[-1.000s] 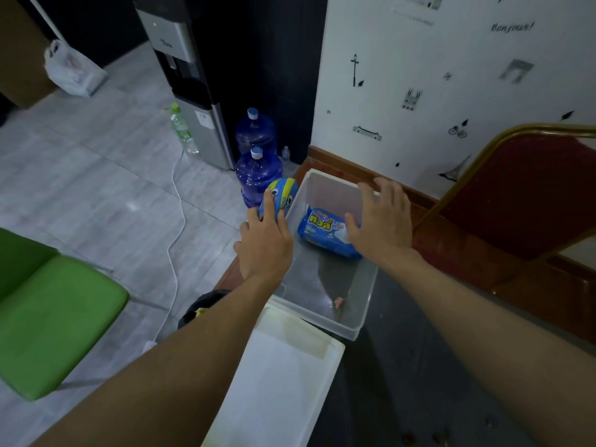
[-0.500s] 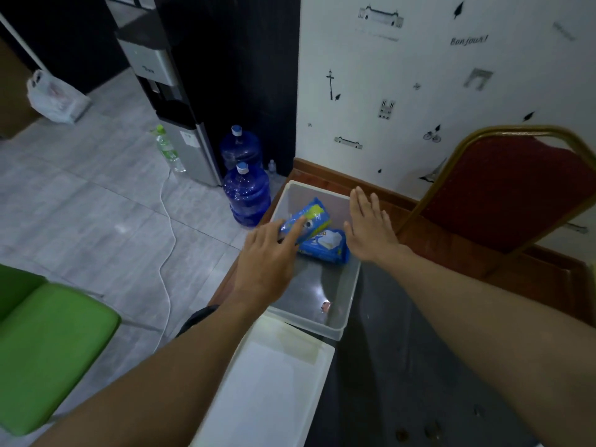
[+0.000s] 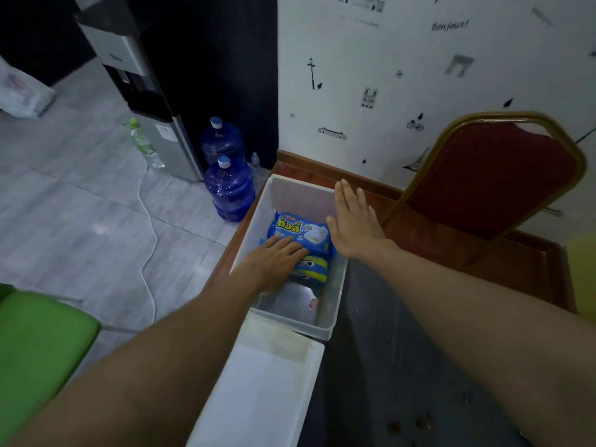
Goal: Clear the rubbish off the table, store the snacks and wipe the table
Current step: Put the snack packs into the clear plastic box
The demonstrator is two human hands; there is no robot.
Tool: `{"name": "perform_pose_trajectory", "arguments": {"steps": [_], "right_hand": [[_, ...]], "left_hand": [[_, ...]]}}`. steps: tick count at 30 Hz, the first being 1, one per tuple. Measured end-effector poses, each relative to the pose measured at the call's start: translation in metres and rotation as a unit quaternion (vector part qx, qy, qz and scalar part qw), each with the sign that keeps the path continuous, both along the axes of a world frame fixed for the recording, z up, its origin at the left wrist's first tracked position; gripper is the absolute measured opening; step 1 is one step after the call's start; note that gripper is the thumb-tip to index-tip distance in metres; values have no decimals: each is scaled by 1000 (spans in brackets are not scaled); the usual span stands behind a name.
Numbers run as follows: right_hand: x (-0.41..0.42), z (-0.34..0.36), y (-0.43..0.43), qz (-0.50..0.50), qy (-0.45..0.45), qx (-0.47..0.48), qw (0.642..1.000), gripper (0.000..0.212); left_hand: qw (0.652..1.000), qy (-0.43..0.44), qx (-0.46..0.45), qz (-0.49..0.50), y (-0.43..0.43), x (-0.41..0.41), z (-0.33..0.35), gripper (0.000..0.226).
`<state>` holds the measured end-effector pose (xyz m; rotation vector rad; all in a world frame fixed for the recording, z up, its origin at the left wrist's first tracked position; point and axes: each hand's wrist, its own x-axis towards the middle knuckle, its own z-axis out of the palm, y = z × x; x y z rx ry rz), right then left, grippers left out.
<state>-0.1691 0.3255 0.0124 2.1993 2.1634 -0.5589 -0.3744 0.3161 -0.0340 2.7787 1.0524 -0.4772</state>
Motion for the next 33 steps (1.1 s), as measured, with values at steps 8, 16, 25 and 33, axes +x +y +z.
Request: {"name": "perform_pose_trajectory", "arguments": {"steps": [8, 16, 25, 33], "right_hand": [[0, -7, 2, -12, 9, 15, 1000, 70], [-1, -2, 1, -10, 0, 0, 1000, 71], [13, 27, -19, -24, 20, -1, 1000, 69], [59, 66, -71, -87, 1, 25, 996, 69]], "left_hand": [[993, 28, -24, 108, 0, 5, -41, 71], [993, 62, -31, 100, 4, 8, -29, 77], [978, -8, -94, 185, 4, 8, 22, 71], [978, -75, 5, 193, -15, 32, 87, 61]]}}
